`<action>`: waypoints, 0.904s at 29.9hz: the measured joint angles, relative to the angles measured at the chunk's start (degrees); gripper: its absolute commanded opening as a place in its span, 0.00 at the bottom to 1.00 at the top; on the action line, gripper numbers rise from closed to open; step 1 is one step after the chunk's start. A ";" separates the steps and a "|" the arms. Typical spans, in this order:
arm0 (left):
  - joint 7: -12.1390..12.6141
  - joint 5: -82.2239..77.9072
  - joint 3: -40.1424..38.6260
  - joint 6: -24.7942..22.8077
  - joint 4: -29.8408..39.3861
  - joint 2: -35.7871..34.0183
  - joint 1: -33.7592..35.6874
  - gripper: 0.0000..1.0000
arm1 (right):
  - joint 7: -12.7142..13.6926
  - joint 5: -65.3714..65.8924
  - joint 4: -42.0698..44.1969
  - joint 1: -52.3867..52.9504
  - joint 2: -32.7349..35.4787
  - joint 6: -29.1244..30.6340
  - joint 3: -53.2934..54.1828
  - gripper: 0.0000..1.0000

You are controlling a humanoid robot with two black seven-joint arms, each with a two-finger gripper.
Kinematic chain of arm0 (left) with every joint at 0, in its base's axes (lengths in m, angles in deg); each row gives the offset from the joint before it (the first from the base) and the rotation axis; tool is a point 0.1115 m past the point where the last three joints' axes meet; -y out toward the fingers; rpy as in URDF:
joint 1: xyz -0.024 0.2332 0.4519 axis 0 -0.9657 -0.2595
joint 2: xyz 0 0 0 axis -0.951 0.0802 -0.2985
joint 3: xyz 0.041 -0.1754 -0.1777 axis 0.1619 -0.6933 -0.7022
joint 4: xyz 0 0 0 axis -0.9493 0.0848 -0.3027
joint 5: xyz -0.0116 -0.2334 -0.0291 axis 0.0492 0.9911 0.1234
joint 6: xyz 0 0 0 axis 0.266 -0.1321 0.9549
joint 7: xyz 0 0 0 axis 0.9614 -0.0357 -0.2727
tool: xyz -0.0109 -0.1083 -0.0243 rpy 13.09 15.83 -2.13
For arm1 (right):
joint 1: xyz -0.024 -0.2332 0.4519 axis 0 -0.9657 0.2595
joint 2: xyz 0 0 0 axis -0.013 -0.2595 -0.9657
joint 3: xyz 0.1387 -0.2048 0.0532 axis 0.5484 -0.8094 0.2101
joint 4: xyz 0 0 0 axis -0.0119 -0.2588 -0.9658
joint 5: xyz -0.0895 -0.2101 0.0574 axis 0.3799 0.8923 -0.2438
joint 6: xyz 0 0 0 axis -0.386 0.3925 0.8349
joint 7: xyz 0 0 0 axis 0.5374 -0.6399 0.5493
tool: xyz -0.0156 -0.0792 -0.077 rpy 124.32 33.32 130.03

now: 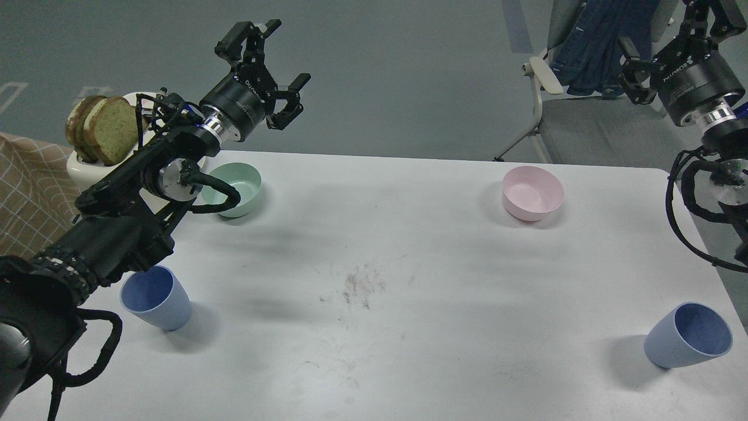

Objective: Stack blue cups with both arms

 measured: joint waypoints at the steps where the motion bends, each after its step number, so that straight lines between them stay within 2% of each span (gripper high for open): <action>1: -0.04 0.02 -0.02 -0.01 0.00 0.03 0.00 0.98 | 0.00 0.04 0.00 0.00 0.01 0.00 0.00 1.00; 16: -0.31 0.41 -0.46 0.15 -0.16 -0.69 -0.09 0.98 | 0.00 1.04 1.75 0.05 0.09 0.00 -0.13 1.00; 27: -0.31 0.19 -0.27 2.72 -0.18 0.17 0.16 0.98 | 0.00 1.05 2.64 -0.18 -1.18 0.00 -0.77 1.00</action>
